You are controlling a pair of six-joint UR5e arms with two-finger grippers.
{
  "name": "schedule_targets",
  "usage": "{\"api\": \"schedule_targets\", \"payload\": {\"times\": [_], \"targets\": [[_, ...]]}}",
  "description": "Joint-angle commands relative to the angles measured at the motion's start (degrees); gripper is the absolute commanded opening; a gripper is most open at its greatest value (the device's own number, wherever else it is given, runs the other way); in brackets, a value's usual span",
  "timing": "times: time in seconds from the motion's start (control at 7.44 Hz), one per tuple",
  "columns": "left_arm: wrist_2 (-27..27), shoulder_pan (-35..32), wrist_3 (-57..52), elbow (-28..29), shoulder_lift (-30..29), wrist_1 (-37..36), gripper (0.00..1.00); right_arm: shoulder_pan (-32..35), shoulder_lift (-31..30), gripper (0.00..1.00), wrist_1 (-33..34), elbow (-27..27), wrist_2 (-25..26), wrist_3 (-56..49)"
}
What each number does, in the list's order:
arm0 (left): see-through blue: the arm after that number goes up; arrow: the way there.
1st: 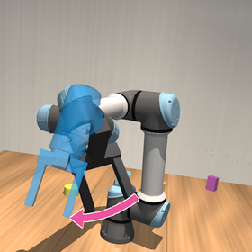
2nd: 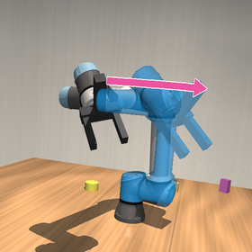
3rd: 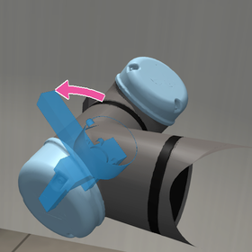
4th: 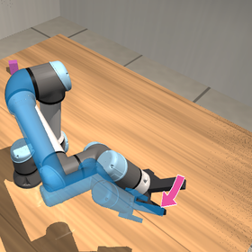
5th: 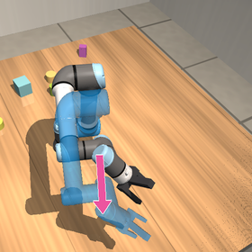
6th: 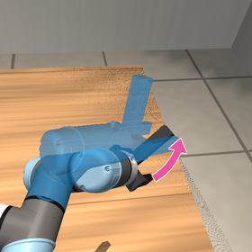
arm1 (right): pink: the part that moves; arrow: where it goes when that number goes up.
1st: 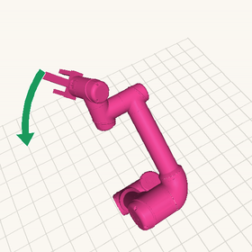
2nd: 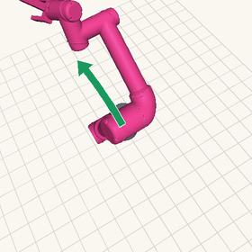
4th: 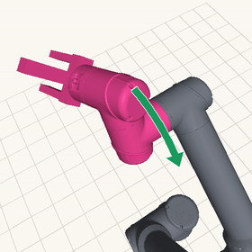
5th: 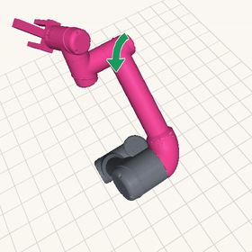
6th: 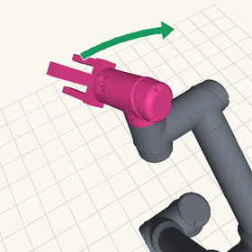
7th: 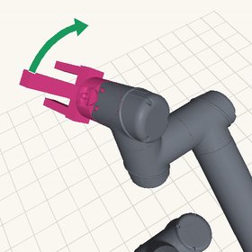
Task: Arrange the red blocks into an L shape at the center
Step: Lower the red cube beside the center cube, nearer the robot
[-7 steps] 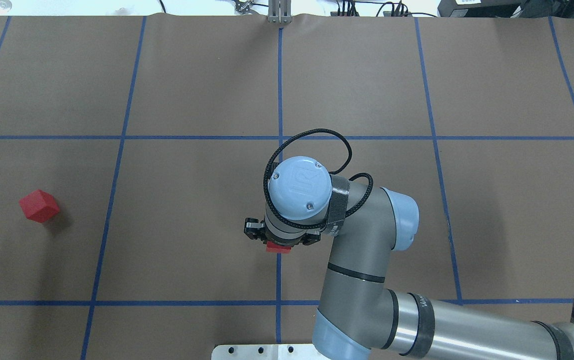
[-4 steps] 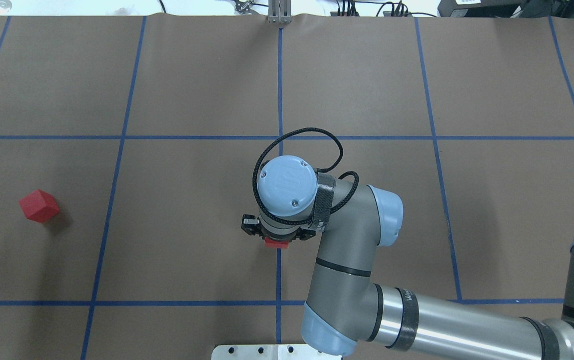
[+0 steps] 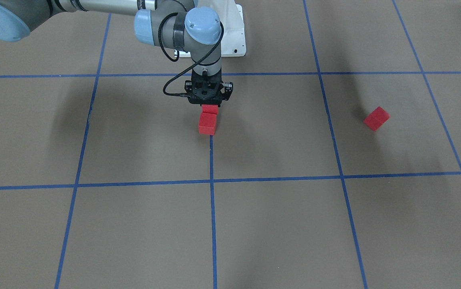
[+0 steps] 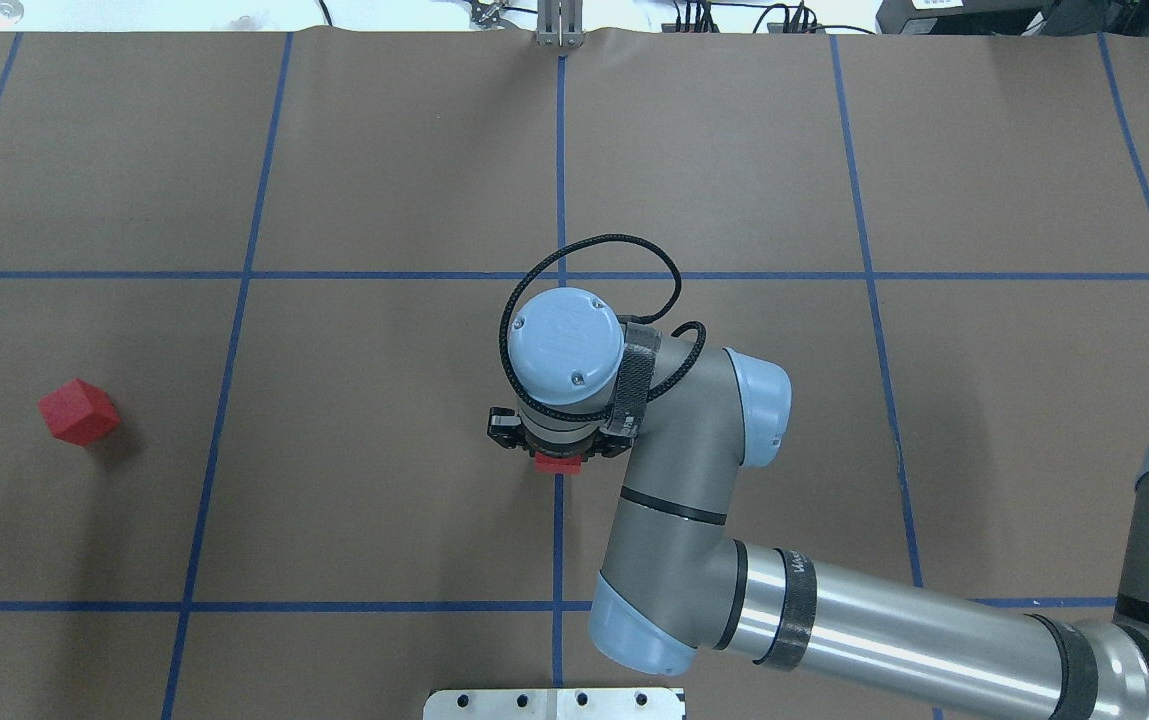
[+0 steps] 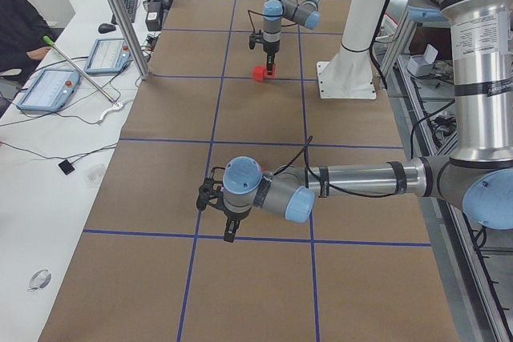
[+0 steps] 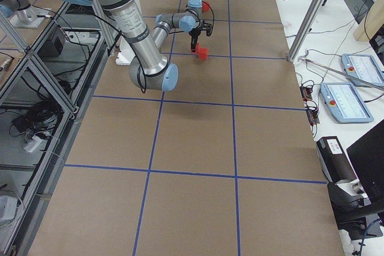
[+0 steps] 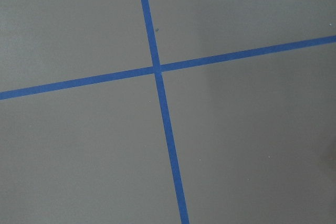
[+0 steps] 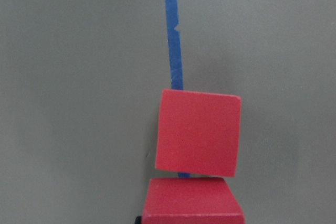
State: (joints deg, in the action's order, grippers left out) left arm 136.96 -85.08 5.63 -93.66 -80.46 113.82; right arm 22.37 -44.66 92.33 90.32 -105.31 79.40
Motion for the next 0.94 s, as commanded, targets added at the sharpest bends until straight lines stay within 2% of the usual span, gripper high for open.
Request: {"api": "schedule_targets", "payload": {"times": [0.0,0.81], "targets": [[0.07,0.0,0.0,-0.03,-0.05,0.0,1.0,0.39,0.27,0.0,-0.05,-1.37,-0.07,-1.17],[0.07,0.0,1.05,-0.2,-0.05,0.61,1.0,0.75,0.89,0.0,-0.13,-3.13,-0.07,-2.93]]}}
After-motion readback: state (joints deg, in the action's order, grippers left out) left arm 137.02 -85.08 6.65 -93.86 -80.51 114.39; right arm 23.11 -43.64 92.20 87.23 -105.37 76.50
